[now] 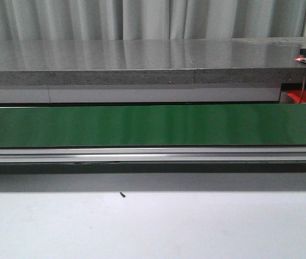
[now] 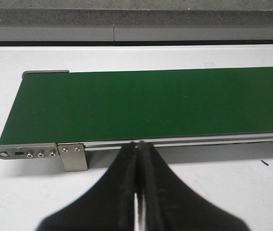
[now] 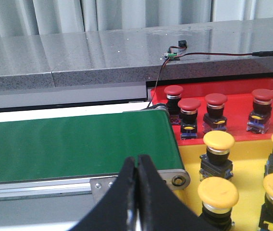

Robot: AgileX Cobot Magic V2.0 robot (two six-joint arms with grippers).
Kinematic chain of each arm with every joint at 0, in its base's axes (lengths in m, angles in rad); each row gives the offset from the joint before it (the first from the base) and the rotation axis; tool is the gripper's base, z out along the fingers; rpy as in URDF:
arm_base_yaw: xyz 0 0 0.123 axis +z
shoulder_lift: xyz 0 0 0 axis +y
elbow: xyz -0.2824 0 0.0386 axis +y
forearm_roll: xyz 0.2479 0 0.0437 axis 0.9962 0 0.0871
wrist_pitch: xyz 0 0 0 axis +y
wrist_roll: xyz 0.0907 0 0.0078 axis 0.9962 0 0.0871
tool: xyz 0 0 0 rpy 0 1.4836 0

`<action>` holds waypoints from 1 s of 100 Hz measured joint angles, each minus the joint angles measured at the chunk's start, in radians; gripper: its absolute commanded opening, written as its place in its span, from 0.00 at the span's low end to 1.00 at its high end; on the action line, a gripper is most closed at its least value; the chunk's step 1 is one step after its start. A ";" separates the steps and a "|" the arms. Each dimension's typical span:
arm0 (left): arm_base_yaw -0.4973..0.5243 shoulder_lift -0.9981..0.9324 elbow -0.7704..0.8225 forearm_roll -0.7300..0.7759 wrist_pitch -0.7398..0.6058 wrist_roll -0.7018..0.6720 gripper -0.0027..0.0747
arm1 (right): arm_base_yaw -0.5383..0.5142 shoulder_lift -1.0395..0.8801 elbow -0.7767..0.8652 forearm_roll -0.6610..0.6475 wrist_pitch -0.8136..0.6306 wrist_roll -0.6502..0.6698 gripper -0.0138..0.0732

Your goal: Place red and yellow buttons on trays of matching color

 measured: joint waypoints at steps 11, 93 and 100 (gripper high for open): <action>0.000 0.000 0.000 0.015 0.000 -0.002 0.01 | 0.000 0.000 0.000 0.000 0.000 0.000 0.02; -0.032 -0.297 0.430 0.255 -0.554 -0.250 0.01 | 0.000 0.000 0.000 0.000 0.000 0.000 0.02; -0.032 -0.340 0.468 0.261 -0.573 -0.251 0.01 | 0.000 0.000 0.000 0.000 0.000 0.000 0.02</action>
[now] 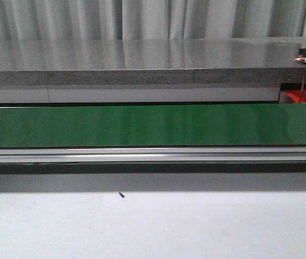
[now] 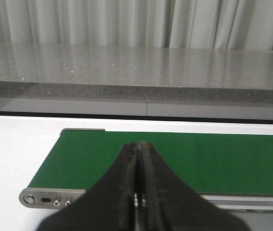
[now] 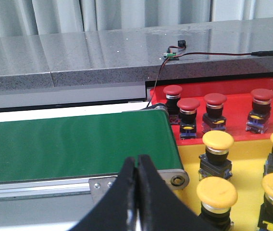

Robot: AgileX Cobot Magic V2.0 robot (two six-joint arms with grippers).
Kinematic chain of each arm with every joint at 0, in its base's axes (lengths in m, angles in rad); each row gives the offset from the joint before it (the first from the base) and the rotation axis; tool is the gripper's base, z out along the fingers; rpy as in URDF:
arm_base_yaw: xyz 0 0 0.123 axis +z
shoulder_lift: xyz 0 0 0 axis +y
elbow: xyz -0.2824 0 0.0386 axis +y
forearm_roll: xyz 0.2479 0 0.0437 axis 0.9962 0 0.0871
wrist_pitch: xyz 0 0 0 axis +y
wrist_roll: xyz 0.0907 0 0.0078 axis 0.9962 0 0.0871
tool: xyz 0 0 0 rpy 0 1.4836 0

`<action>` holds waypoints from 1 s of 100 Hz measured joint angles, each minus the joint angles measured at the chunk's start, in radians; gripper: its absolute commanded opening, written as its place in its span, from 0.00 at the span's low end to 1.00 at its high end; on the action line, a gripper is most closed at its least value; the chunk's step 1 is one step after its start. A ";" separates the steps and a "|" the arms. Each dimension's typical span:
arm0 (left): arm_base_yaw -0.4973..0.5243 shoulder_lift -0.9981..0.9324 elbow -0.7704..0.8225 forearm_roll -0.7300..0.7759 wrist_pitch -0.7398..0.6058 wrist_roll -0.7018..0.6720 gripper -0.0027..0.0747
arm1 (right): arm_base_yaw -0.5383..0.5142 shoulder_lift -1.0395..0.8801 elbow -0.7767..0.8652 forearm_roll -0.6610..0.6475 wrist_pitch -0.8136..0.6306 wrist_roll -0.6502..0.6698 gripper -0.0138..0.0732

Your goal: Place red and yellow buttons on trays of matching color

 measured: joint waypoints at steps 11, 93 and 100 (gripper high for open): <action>-0.004 -0.028 0.007 0.000 -0.021 0.000 0.01 | 0.000 0.000 0.000 0.000 0.000 0.000 0.02; -0.004 -0.028 0.007 0.000 -0.026 0.000 0.01 | 0.000 0.000 0.000 0.000 0.000 0.000 0.02; -0.004 -0.028 0.007 0.000 -0.026 0.000 0.01 | 0.000 0.000 0.000 0.000 0.000 0.000 0.02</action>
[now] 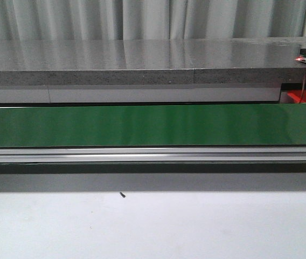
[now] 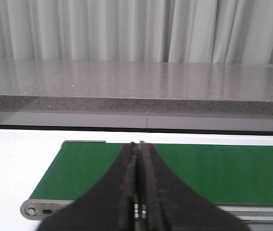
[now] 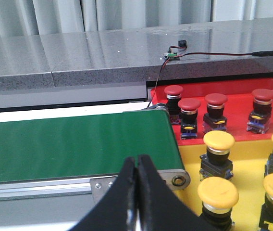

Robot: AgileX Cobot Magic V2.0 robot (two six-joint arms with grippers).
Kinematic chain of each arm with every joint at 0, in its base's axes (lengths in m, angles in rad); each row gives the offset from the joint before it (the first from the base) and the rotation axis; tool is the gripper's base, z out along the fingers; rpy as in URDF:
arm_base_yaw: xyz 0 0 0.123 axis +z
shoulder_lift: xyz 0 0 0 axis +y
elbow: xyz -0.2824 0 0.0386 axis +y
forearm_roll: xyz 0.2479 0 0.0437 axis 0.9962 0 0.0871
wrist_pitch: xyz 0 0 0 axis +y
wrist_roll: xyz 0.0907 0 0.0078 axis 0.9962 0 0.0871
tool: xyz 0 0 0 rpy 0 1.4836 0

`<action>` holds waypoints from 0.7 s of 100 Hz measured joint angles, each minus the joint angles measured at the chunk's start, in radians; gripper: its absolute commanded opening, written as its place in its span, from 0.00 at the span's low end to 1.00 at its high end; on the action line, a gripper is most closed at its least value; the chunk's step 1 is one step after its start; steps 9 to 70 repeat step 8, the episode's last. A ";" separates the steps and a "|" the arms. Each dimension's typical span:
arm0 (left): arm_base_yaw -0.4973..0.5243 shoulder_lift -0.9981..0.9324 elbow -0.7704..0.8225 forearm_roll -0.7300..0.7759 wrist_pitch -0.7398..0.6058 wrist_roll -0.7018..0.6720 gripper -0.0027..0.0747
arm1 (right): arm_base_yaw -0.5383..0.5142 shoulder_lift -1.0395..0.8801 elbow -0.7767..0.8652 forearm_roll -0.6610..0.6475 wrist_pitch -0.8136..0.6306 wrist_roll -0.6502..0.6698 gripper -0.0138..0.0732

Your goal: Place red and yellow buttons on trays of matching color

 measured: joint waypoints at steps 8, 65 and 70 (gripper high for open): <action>0.000 0.000 0.000 0.000 0.000 0.000 0.01 | 0.000 0.000 0.000 0.000 0.000 0.000 0.02; 0.000 0.000 0.000 0.000 0.000 0.000 0.01 | 0.000 0.000 0.000 0.000 0.000 0.000 0.02; 0.000 0.000 0.000 0.000 0.000 0.000 0.01 | 0.000 0.000 0.000 0.000 0.000 0.000 0.02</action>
